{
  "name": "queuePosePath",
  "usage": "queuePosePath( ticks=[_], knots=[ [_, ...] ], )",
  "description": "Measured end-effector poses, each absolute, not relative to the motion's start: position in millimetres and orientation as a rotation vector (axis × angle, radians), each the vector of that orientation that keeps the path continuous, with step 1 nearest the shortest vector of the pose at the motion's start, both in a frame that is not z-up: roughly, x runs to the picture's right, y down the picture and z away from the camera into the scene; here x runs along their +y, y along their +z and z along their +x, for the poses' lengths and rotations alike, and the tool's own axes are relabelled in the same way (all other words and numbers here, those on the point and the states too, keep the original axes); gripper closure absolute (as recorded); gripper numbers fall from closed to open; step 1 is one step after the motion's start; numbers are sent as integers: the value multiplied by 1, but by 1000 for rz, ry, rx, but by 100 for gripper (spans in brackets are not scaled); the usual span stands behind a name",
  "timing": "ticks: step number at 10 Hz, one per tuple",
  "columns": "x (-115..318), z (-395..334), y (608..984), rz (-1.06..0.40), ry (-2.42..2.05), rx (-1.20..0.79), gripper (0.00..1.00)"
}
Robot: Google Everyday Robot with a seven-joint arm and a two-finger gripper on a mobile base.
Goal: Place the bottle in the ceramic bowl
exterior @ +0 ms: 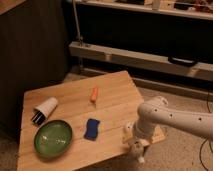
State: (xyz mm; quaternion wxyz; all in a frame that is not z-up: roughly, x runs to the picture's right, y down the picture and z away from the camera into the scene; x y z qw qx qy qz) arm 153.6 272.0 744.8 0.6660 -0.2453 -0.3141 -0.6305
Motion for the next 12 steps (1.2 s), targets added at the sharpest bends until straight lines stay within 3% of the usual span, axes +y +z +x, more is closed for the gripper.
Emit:
queuePosePath(
  ticks=[3,10,12],
  knots=[
    [288,141,759,-569,-1411,-721,25],
    [279,132,755,-603,-1405,-727,95],
    [248,134,746,-594,-1393,-698,100]
  ],
)
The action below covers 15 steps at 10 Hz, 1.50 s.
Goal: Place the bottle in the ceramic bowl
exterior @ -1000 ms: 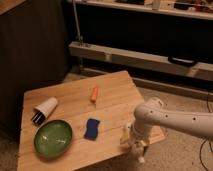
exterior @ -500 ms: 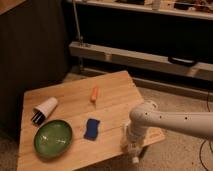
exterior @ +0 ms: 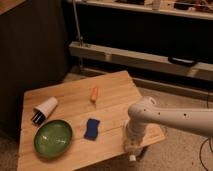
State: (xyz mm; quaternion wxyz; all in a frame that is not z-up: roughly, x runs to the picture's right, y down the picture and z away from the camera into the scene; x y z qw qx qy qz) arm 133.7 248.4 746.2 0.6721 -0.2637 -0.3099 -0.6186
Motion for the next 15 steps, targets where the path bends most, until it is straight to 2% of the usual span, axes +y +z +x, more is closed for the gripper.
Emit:
queuePosePath(
  ticks=[2,5,8,10,15],
  knots=[
    [217,124,741,-578,-1412,-682,100],
    [176,66,739,-549,-1470,-735,100],
    [152,-17,732,-504,-1525,-865,100],
    [143,-78,709,-459,-1560,-996,100],
    [181,-179,629,-384,-1643,-1296,98]
  ],
)
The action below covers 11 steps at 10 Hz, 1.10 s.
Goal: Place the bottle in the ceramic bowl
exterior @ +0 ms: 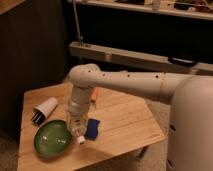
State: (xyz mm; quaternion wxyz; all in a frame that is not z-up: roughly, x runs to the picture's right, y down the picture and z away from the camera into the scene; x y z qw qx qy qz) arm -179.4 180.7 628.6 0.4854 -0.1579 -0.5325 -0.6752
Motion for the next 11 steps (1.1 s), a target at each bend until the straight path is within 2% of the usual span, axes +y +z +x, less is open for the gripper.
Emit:
queuePosePath(
  ticks=[3,4,5,8,9,11],
  knots=[
    [225,-220,592,-428,-1704,-1480,73],
    [238,-227,586,-455,-1718,-1529,65],
    [255,-235,583,-496,-1736,-1592,53],
    [269,-242,583,-508,-1737,-1640,28],
    [267,-242,588,-497,-1727,-1646,21],
    [258,-238,598,-486,-1709,-1649,20]
  ],
)
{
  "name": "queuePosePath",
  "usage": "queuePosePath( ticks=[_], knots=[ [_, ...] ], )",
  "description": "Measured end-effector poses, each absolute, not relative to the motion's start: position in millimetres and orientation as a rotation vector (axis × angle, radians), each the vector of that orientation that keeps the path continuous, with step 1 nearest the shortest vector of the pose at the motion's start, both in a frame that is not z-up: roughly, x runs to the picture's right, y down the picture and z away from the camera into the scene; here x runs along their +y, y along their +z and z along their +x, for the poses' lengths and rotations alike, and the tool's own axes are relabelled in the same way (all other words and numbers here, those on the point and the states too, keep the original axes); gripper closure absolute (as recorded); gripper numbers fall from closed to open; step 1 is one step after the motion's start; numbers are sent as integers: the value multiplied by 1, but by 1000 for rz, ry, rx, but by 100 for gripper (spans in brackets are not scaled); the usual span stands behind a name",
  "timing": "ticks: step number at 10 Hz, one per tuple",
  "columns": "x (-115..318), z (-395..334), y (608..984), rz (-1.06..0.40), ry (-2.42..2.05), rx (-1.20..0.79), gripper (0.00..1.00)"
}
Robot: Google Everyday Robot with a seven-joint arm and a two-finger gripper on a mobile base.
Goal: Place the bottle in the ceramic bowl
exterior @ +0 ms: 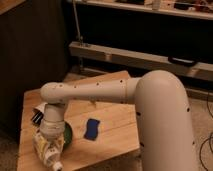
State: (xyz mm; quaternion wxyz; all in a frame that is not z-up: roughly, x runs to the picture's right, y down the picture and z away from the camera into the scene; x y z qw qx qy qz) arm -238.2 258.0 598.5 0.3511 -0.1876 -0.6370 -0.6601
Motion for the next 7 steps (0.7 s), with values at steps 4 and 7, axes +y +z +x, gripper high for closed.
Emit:
queuePosePath(
  ticks=[4,7],
  knots=[
    [245,-237,617,-457,-1659,-1633,20],
    [242,-235,620,-451,-1631,-1619,20]
  ],
)
